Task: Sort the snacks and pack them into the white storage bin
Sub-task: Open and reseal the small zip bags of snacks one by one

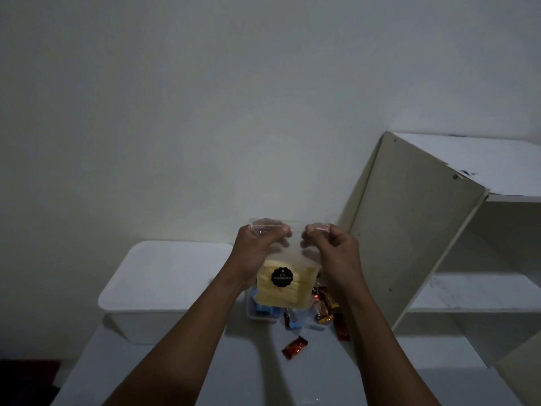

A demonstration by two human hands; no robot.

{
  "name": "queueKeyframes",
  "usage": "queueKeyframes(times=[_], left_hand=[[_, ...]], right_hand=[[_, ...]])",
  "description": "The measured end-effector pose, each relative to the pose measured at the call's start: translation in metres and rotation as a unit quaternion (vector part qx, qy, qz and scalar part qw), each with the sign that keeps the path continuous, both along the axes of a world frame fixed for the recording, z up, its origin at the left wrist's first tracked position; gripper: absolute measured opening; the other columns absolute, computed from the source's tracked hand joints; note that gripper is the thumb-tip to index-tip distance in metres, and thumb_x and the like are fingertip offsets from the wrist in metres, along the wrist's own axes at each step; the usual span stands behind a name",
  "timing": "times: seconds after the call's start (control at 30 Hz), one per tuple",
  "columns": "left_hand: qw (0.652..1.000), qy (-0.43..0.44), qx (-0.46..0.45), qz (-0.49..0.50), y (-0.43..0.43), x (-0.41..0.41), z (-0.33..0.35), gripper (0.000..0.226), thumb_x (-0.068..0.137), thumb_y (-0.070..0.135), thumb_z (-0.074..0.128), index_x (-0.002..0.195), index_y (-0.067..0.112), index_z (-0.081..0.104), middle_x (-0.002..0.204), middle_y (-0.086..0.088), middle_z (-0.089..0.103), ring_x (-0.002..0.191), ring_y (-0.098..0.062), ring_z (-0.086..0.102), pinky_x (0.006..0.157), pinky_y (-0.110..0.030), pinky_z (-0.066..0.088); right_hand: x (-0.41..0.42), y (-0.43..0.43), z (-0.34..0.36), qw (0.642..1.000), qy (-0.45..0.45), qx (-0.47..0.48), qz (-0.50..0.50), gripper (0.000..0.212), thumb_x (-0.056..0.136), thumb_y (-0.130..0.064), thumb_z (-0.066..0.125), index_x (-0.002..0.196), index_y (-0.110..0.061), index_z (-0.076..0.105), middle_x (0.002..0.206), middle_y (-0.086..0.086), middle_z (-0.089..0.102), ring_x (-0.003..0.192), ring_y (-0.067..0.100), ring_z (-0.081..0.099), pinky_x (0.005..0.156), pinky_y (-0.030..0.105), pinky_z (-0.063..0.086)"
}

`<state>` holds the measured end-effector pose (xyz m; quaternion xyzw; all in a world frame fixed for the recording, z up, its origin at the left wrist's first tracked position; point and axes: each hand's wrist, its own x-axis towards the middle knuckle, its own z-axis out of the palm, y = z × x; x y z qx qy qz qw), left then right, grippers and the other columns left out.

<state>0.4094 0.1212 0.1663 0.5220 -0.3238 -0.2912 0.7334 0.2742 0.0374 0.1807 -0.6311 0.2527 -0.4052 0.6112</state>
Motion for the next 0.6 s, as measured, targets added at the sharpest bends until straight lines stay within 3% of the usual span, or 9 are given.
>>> queueKeyframes(times=[0.17, 0.33, 0.47, 0.6], left_hand=[[1.0, -0.02, 0.007, 0.012, -0.0023, -0.0022, -0.0012, 0.008, 0.085, 0.015, 0.072, 0.088, 0.007, 0.073, 0.08, -0.008, 0.073, 0.072, -0.022, 0.066, 0.078, -0.04, 0.055], [0.996, 0.088, -0.027, 0.014, -0.0021, -0.0003, -0.0041, 0.004, 0.086, 0.01, 0.069, 0.087, 0.006, 0.068, 0.077, -0.007, 0.069, 0.069, -0.023, 0.065, 0.074, -0.038, 0.055], [1.0, 0.027, -0.002, 0.006, -0.0003, 0.0009, -0.0069, 0.005, 0.088, 0.01, 0.068, 0.087, 0.006, 0.07, 0.079, -0.005, 0.071, 0.072, -0.02, 0.067, 0.075, -0.036, 0.056], [1.0, 0.001, 0.013, 0.027, -0.0032, -0.0009, -0.007, 0.006, 0.087, 0.014, 0.069, 0.087, 0.009, 0.072, 0.08, -0.004, 0.073, 0.073, -0.019, 0.068, 0.077, -0.035, 0.054]], right_hand=[[0.0031, -0.0035, -0.0029, 1.0, 0.005, -0.004, -0.027, 0.012, 0.092, -0.018, 0.066, 0.087, -0.012, 0.074, 0.073, -0.003, 0.07, 0.071, 0.006, 0.063, 0.071, 0.029, 0.051], [0.0045, -0.0038, -0.0052, 0.999, -0.001, 0.039, -0.021, 0.012, 0.091, -0.019, 0.066, 0.085, -0.011, 0.073, 0.077, -0.001, 0.072, 0.072, 0.009, 0.064, 0.073, 0.035, 0.052], [0.006, -0.0035, -0.0055, 0.999, 0.034, 0.016, -0.007, 0.014, 0.088, -0.019, 0.071, 0.087, -0.006, 0.076, 0.072, 0.002, 0.072, 0.069, 0.01, 0.064, 0.07, 0.032, 0.052], [0.0098, -0.0024, -0.0071, 0.999, 0.032, -0.007, -0.037, 0.018, 0.088, -0.02, 0.072, 0.096, -0.004, 0.075, 0.072, -0.001, 0.071, 0.064, 0.0, 0.064, 0.062, 0.015, 0.051]])
